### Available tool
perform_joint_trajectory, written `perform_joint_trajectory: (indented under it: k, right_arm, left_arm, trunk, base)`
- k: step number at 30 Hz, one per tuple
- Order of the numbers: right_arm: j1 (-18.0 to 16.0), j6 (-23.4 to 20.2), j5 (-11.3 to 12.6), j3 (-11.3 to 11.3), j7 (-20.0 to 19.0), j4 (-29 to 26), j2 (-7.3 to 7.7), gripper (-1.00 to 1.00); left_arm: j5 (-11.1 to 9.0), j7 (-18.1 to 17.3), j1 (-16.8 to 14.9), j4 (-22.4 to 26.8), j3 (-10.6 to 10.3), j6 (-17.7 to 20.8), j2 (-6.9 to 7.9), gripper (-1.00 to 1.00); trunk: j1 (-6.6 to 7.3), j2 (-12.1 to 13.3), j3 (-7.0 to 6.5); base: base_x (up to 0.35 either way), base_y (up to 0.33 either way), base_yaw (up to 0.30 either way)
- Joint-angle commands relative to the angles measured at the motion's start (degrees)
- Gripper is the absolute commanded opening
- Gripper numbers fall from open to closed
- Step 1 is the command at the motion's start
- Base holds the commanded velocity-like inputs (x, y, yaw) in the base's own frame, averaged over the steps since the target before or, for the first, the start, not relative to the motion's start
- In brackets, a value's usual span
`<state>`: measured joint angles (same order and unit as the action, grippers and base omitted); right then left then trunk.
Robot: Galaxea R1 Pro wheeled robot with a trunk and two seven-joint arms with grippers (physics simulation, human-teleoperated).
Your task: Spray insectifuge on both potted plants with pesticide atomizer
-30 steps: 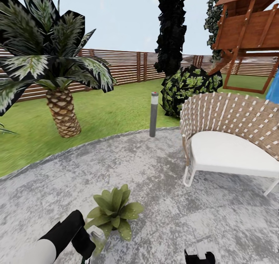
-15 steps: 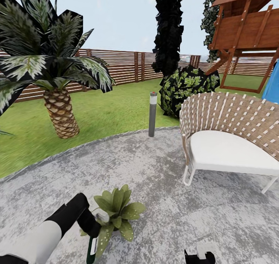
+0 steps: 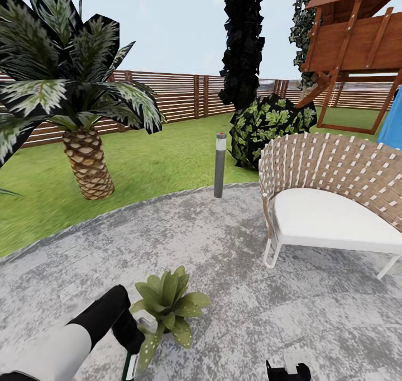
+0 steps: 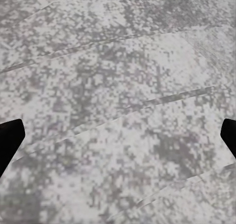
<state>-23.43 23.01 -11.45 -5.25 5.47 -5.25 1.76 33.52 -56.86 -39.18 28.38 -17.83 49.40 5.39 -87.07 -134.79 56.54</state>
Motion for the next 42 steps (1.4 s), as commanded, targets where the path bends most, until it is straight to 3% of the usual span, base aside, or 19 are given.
perform_joint_trajectory:
  k: [1,5,8,10,13,16,18,23,30,42]
  right_arm:
    - [0.0,0.2,-0.6,-0.5,0.2,0.1,-0.01,1.00]
    - [0.0,0.2,-0.6,-0.5,0.2,0.1,-0.01,1.00]
    - [0.0,0.2,-0.6,-0.5,0.2,0.1,-0.01,1.00]
    - [0.0,0.2,-0.6,-0.5,0.2,0.1,-0.01,1.00]
    - [0.0,0.2,-0.6,-0.5,0.2,0.1,-0.01,1.00]
    - [0.0,0.2,-0.6,-0.5,0.2,0.0,-0.01,1.00]
    - [0.0,0.2,-0.6,-0.5,0.2,0.0,-0.01,1.00]
    - [0.0,0.2,-0.6,-0.5,0.2,0.0,-0.01,1.00]
    - [0.0,0.2,-0.6,-0.5,0.2,0.0,-0.01,1.00]
    - [0.0,0.2,-0.6,-0.5,0.2,0.0,-0.01,1.00]
  left_arm:
    - [0.9,-0.3,0.0,0.1,-0.2,-0.1,-0.47,-1.00]
    - [0.9,-0.2,0.0,0.0,-0.4,-0.2,0.58,-1.00]
    - [0.9,-0.4,0.0,0.0,-0.2,-0.3,3.85,-1.00]
    - [1.0,-0.4,0.0,0.0,-0.3,-0.4,4.56,-1.00]
    - [0.8,-0.2,0.1,0.1,-0.1,-0.3,3.65,-1.00]
    - [1.1,0.0,0.1,0.0,-0.1,-0.2,1.04,-1.00]
    - [1.1,0.1,0.1,0.1,-0.1,-0.2,0.33,-1.00]
    - [1.0,0.0,0.1,-0.1,-0.3,-0.3,1.02,-1.00]
    - [1.2,0.0,0.1,0.0,-0.4,-0.3,0.78,-1.00]
    - [1.1,0.1,0.1,0.0,-0.5,-0.2,0.76,-1.00]
  trunk:
    - [0.01,0.0,0.05]
    - [0.01,0.0,0.05]
    - [0.01,0.0,0.05]
    - [0.01,0.0,0.05]
    - [0.01,0.0,0.05]
    - [0.01,0.0,0.05]
    - [0.01,0.0,0.05]
    - [0.01,0.0,0.05]
    - [0.01,0.0,0.05]
    - [0.01,0.0,0.05]
  base:
    - [0.000,0.000,0.000]
    - [0.000,0.000,0.000]
    - [0.000,0.000,0.000]
    - [0.000,0.000,0.000]
    - [0.000,0.000,0.000]
    - [0.055,-0.041,0.000]
    - [0.107,-0.158,0.000]
    - [0.013,-0.024,-0.175]
    - [-0.267,0.093,-0.285]
    - [-0.107,0.272,-0.027]
